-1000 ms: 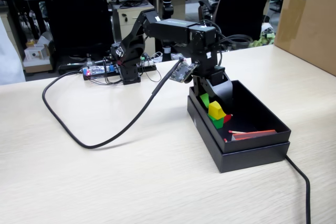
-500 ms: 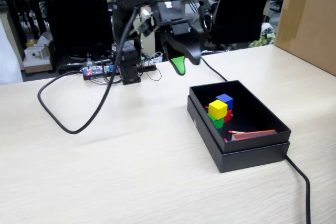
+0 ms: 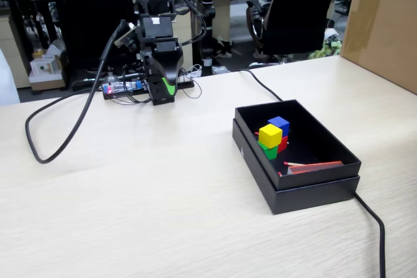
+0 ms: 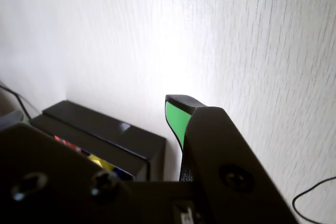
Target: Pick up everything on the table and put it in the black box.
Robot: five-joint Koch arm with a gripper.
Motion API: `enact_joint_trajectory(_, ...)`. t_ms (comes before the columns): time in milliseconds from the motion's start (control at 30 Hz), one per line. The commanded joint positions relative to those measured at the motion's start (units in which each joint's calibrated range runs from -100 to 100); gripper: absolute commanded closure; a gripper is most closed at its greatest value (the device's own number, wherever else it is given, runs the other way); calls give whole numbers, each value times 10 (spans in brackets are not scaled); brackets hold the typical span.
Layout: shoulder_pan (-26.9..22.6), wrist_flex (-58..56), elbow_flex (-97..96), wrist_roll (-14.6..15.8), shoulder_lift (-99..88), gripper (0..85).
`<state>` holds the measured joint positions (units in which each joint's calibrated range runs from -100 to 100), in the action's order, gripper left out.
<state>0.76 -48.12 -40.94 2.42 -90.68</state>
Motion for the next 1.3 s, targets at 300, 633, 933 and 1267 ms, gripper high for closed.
enact_joint_trajectory(300, 3, 348, -317, -38, -92, 331)
enact_joint_trajectory(633, 8, 585, -563, -84, -91, 331)
enact_joint_trajectory(933, 11, 546, -569, -84, -77, 331)
enact_joint_trajectory(1267, 11, 523, -568, -83, -77, 375)
